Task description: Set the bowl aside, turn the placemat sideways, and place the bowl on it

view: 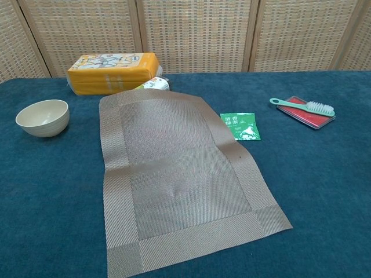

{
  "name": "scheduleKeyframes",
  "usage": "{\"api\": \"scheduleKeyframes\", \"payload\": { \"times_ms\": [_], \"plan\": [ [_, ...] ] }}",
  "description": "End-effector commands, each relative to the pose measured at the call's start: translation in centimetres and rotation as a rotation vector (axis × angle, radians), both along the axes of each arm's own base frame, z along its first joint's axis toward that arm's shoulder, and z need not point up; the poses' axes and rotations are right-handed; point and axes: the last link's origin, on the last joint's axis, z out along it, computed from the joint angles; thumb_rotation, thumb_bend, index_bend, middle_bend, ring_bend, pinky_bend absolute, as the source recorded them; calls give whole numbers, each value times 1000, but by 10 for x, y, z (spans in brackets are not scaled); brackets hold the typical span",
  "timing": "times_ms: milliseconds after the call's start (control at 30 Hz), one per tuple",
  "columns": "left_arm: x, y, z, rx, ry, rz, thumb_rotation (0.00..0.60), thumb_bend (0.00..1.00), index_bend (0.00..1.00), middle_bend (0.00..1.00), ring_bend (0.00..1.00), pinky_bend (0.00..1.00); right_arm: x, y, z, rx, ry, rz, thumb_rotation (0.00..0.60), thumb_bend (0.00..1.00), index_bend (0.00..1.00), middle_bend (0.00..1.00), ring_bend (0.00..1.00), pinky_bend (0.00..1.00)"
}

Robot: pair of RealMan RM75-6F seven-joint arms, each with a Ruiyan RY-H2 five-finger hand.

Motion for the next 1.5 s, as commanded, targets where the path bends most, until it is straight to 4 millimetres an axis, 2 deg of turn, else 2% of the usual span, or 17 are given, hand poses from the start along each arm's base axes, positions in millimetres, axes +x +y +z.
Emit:
{"api": "scheduleKeyframes", "payload": {
  "times_ms": [33, 233, 300, 533, 633, 900, 1300, 1500],
  "plan": [
    [-18, -33, 9, 26, 3, 27, 600, 0, 0, 0, 0, 0, 19, -9, -26, 171, -41, 89, 600, 0, 45, 0, 0, 0],
    [-30, -53, 6, 40, -14, 43, 600, 0, 0, 0, 0, 0, 44, -15, -54, 273, -46, 178, 600, 0, 92, 0, 0, 0],
    [-38, -63, 3, 18, 0, 57, 600, 0, 0, 0, 0, 0, 62, -19, -74, 302, -21, 261, 600, 0, 96, 0, 0, 0],
    [-44, -68, 2, 9, 8, 51, 600, 0, 0, 0, 0, 0, 87, -27, -113, 337, 65, 364, 600, 0, 100, 0, 0, 0],
    [-45, -69, 4, 18, 8, 48, 600, 0, 0, 0, 0, 0, 91, -25, -129, 368, 98, 386, 600, 0, 100, 0, 0, 0],
    [-48, -67, 5, 16, 5, 50, 600, 0, 0, 0, 0, 0, 97, -25, -157, 401, 120, 408, 600, 0, 109, 0, 0, 0],
    [-50, -65, 4, 7, 7, 59, 600, 0, 0, 0, 0, 0, 93, -27, -181, 440, 157, 404, 600, 0, 112, 0, 0, 0],
    [-51, -63, 3, 3, 8, 68, 600, 0, 0, 0, 0, 0, 93, -35, -191, 410, 188, 434, 600, 0, 116, 0, 0, 0]
  ]
}}
